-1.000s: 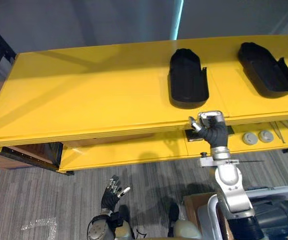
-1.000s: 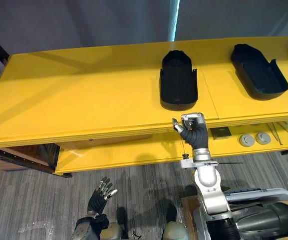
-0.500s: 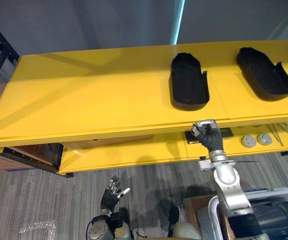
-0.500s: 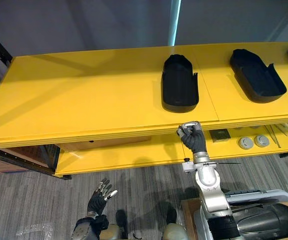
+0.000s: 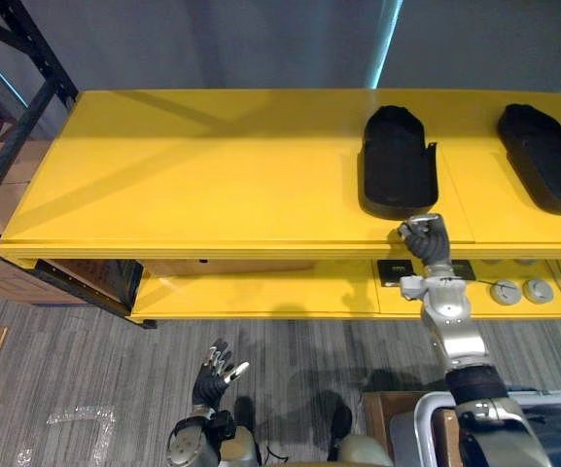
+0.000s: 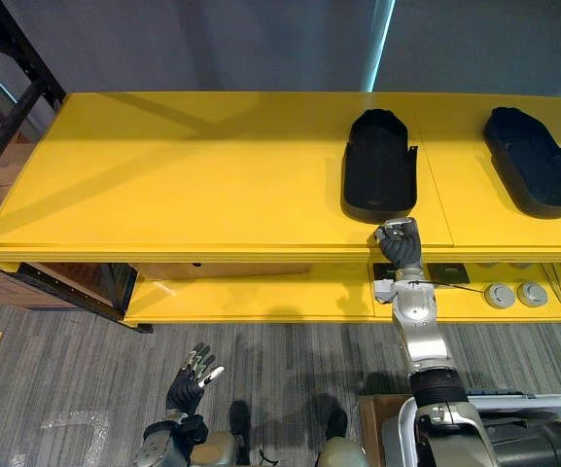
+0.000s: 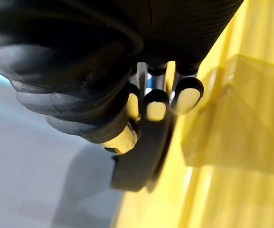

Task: Walk over and take plastic housings, then place them on the shelf

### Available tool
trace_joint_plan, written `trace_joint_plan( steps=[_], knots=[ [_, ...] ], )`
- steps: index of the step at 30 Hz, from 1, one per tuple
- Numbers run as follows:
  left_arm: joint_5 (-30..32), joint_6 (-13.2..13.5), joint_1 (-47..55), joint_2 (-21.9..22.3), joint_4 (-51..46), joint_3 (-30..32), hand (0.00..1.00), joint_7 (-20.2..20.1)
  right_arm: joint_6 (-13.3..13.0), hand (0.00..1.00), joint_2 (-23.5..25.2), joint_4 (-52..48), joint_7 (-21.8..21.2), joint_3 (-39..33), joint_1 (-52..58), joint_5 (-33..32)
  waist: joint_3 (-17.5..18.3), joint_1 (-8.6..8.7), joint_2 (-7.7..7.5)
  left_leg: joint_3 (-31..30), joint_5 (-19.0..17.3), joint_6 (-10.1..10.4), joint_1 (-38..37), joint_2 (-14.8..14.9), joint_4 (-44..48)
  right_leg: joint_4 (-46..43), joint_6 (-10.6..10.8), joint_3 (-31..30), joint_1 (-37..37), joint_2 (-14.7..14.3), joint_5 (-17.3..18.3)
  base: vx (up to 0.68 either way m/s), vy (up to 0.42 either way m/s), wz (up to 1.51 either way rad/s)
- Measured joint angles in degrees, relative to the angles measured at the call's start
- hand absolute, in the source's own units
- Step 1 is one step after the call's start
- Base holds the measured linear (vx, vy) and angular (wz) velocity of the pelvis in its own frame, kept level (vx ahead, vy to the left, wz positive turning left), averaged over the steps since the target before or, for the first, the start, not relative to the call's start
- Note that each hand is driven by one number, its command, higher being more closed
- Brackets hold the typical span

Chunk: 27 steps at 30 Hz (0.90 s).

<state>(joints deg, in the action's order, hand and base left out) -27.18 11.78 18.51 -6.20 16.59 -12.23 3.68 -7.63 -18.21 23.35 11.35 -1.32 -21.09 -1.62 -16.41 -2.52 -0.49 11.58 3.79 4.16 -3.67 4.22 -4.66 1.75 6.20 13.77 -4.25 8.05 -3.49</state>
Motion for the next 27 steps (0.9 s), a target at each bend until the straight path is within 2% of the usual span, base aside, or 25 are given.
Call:
trace_joint_plan(
  steps=[4, 9, 12, 19, 22, 24, 27],
  knots=[
    [-1.23, -0.26, 0.14, 0.11, -0.01, -0.01, 0.00, -0.06, 1.29, 1.00, 0.00, 4.44, -0.02, -0.26, -2.41, -0.27, 0.00, 0.06, 0.03, -0.11, 0.46, -0.28, -0.17, -0.56, -0.01, -0.21, 0.14, 0.26, -0.04, 0.34, -0.06, -0.06, 0.013, 0.01],
    [-2.46, -0.29, 0.24, 0.55, -0.01, 0.23, 0.00, -0.07, 1.33, 1.00, -0.55, 9.54, 0.12, -0.91, -6.10, -2.17, -0.07, 0.06, 0.26, -0.49, 0.84, -0.80, -0.01, -1.25, -0.29, -0.17, 0.55, 0.50, 0.00, 1.17, -0.26, -0.05, 0.031, 0.05],
    [-3.96, -0.43, -0.25, 0.53, -0.07, 0.32, 0.00, -0.05, 1.22, 1.00, -2.58, 14.74, 0.30, -0.97, -9.50, -2.18, -0.10, -0.04, 0.29, -1.87, 1.36, -1.18, 1.13, -1.73, -0.29, -0.21, 0.67, 2.03, 0.03, 1.95, -0.39, -0.04, 0.040, 0.22],
    [-4.42, -0.70, -0.68, 0.56, -0.21, 0.99, 0.00, -0.07, 1.17, 1.00, -4.08, 20.25, 1.15, -0.95, -12.78, -2.35, -0.21, -0.59, 0.29, -2.34, 1.83, -1.08, 1.67, -1.68, -0.30, -0.30, 0.58, 2.53, 0.18, 2.03, -0.49, -0.02, 0.009, 0.06],
    [-4.53, -0.69, -1.21, 0.56, -0.21, 1.21, 0.00, -0.14, 1.21, 1.00, -6.11, 22.35, 1.35, -0.93, -15.46, -3.05, -1.77, -0.70, 0.44, -3.01, 2.04, -0.80, 1.83, -1.62, -0.31, -0.23, 0.57, 3.32, 0.14, 2.05, -0.37, -0.06, 0.003, 0.11],
    [-4.53, -0.69, -1.73, 0.56, -0.35, 1.75, 0.00, -0.28, 1.23, 1.00, -7.62, 23.99, 1.78, -0.94, -18.30, -3.34, -3.28, -1.42, 0.95, -2.97, 2.04, -0.79, 2.02, -1.44, -0.31, -0.19, 0.48, 3.50, 0.36, 1.99, -0.42, -0.06, 0.003, -0.02],
    [-4.90, -0.68, -1.46, 0.42, -1.79, 2.57, 0.00, -0.31, 1.17, 1.00, -8.14, 24.55, 3.45, -0.93, -20.10, -3.35, -3.81, -1.78, 1.04, -3.06, 2.30, -0.52, 3.05, -1.30, -0.30, -0.22, 0.41, 3.74, 1.28, 1.85, -0.48, 0.00, -0.011, 0.03]
  ],
)
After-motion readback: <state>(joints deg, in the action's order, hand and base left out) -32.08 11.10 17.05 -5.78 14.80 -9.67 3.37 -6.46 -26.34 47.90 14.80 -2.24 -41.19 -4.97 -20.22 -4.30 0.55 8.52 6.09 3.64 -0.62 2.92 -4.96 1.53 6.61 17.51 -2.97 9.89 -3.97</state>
